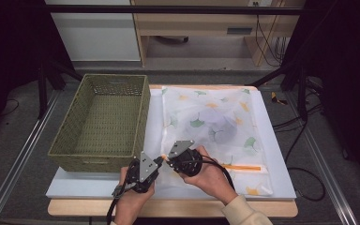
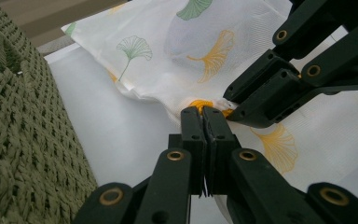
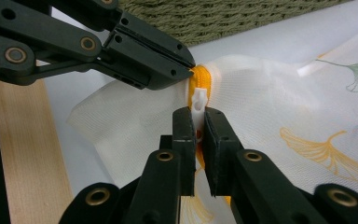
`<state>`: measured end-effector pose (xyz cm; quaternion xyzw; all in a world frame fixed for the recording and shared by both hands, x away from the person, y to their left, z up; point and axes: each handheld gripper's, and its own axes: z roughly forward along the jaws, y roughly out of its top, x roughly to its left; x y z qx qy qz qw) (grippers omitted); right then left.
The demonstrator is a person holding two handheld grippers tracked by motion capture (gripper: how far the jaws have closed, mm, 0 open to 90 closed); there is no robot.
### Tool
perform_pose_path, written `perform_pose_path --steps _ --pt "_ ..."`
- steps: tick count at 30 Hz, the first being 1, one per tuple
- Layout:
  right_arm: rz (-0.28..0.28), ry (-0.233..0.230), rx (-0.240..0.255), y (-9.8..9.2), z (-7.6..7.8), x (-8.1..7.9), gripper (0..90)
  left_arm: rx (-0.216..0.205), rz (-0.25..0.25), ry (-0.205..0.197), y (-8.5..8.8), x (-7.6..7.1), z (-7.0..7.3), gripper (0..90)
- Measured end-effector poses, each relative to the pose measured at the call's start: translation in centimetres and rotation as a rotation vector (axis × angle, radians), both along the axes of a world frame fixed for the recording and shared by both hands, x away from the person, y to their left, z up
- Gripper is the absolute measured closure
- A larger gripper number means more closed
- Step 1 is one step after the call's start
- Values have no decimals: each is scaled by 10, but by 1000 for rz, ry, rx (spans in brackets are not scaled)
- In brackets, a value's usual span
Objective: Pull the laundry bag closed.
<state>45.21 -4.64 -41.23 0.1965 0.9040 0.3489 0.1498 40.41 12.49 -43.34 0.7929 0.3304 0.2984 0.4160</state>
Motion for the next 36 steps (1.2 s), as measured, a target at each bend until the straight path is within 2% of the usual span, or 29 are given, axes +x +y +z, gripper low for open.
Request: perform_pose_path --steps 9,14,17,20,23,28,36 --pt "-23 -7 -4 -2 2 -3 845 17 4 2 -1 0 0 882" --pt "-32 -6 -24 -2 4 -5 848 14 0 0 -3 0 -2 882" --pt "-40 3 -16 -2 4 -4 848 10 -1 0 -2 0 -1 882" --pt "-27 3 -56 2 5 -4 846 12 -1 1 -2 0 -1 882" --pt "-33 15 -76 5 7 -3 842 8 -1 0 -1 0 -1 882" --pt "-36 27 -74 4 10 -3 837 7 -6 -5 -2 -1 1 882" --pt "-44 31 -67 4 6 -3 816 4 -15 -5 -4 -2 1 883"
